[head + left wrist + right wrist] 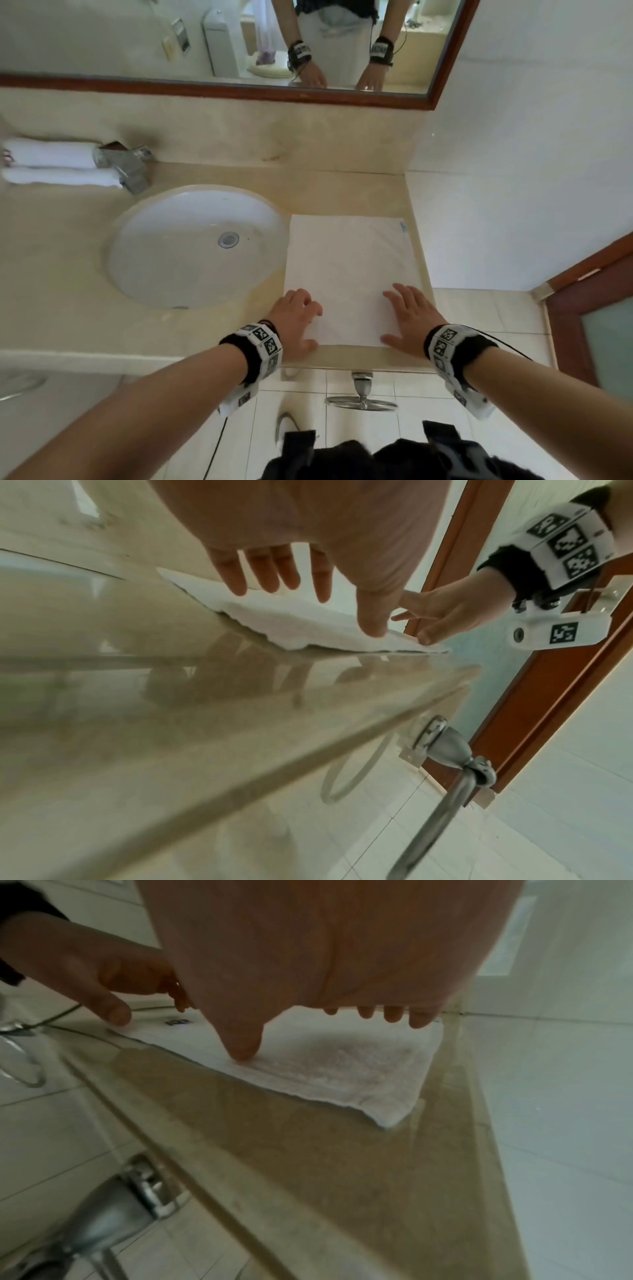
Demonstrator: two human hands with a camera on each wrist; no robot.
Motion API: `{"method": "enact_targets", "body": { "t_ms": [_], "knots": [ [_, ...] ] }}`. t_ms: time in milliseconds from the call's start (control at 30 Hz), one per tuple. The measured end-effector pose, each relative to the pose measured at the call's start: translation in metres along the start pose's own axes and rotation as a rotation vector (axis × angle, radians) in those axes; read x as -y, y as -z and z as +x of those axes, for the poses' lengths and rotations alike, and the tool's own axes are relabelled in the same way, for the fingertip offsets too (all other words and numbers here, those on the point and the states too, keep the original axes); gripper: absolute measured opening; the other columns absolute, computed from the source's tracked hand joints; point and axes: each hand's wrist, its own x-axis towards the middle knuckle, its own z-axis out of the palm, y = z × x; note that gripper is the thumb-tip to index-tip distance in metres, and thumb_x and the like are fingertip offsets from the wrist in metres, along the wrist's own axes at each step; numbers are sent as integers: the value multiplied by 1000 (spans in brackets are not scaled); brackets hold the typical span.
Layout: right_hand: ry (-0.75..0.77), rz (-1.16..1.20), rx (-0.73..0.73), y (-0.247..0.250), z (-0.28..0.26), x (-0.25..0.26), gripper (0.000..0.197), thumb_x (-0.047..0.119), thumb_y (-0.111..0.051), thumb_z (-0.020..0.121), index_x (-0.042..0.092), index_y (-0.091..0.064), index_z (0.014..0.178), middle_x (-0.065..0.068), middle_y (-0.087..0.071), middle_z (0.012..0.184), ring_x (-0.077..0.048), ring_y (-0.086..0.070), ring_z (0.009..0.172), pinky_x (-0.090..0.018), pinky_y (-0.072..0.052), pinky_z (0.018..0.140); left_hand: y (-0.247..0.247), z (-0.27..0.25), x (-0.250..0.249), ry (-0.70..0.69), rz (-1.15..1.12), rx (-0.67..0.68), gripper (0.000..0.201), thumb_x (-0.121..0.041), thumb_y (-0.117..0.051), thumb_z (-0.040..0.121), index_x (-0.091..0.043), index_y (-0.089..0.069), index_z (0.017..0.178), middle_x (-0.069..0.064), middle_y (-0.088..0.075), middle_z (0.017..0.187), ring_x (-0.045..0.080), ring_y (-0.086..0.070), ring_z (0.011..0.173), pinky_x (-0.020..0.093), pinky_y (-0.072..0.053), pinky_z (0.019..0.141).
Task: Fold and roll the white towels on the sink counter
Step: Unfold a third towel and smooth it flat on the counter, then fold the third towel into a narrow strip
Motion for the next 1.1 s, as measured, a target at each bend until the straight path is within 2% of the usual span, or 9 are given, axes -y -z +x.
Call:
{"method": "enact_targets", "body": {
  "t_ms": [100,200,367,567,667,767,867,967,1100],
  "knots": [
    [91,-45,-66,-2,-11,1,79,55,-62,77,22,-28,140,-4,-24,146,-26,-23,135,-36,-25,113,0,-10,-11,17,0,83,44,-41,-66,78,-19,-54,115,3,-46,119,22,-42,109,33,-38,91],
    [153,-59,-88,-3,-17,4,51,42,-61,82,22,-43,125,-2,-38,131,-24,-36,122,-34,-34,102,-4,-13,-17,79,16,65,31,-31,-62,83,-16,-59,109,5,-51,116,24,-45,109,32,-38,92],
    [159,-13,-108,-11,-30,0,26,28,-53,88,19,-51,113,-3,-46,121,-23,-43,114,-33,-42,92,-12,-18,-24,139,34,-15,21,-27,-53,90,-15,-60,107,5,-53,116,23,-46,110,33,-41,93],
    [247,-203,-164,-17,-44,-6,26,19,-45,94,15,-49,119,-3,-49,121,-22,-49,109,-33,-45,83,-24,-35,-34,89,56,-76,35,-41,-59,83,-19,-55,110,1,-49,114,20,-44,105,33,-43,89],
    [270,-292,-160,-17,-49,-8,25,19,-44,94,14,-50,118,-5,-50,120,-24,-51,106,-35,-45,81,-28,-43,-36,68,80,-89,32,-34,-60,84,-18,-56,112,2,-49,117,22,-45,106,34,-43,91],
    [270,-286,-162,-19,-55,-7,30,30,-44,93,15,-51,118,-3,-51,121,-23,-51,107,-34,-43,88,-31,-45,-38,92,89,-80,27,-21,-56,87,-15,-57,113,4,-50,122,23,-44,110,34,-42,93],
    [253,-270,-155,-19,-58,-7,41,45,-49,89,16,-53,118,-2,-51,120,-23,-50,108,-35,-40,93,-30,-42,-40,105,116,-67,25,-21,-55,88,-15,-56,112,3,-49,123,23,-43,112,33,-42,93],
    [242,-296,-135,-18,-59,-4,40,38,-58,87,14,-54,118,-5,-51,121,-26,-51,110,-38,-38,94,-28,-41,-42,114,133,-53,22,-24,-52,91,-13,-58,110,3,-49,123,23,-43,113,32,-40,93],
    [217,-286,-124,-16,-61,0,37,37,-57,88,15,-56,117,-4,-52,121,-25,-51,111,-36,-37,95,-28,-42,-40,111,167,-43,21,-27,-49,92,-15,-60,107,2,-50,120,20,-43,113,31,-41,91]
  ]
}}
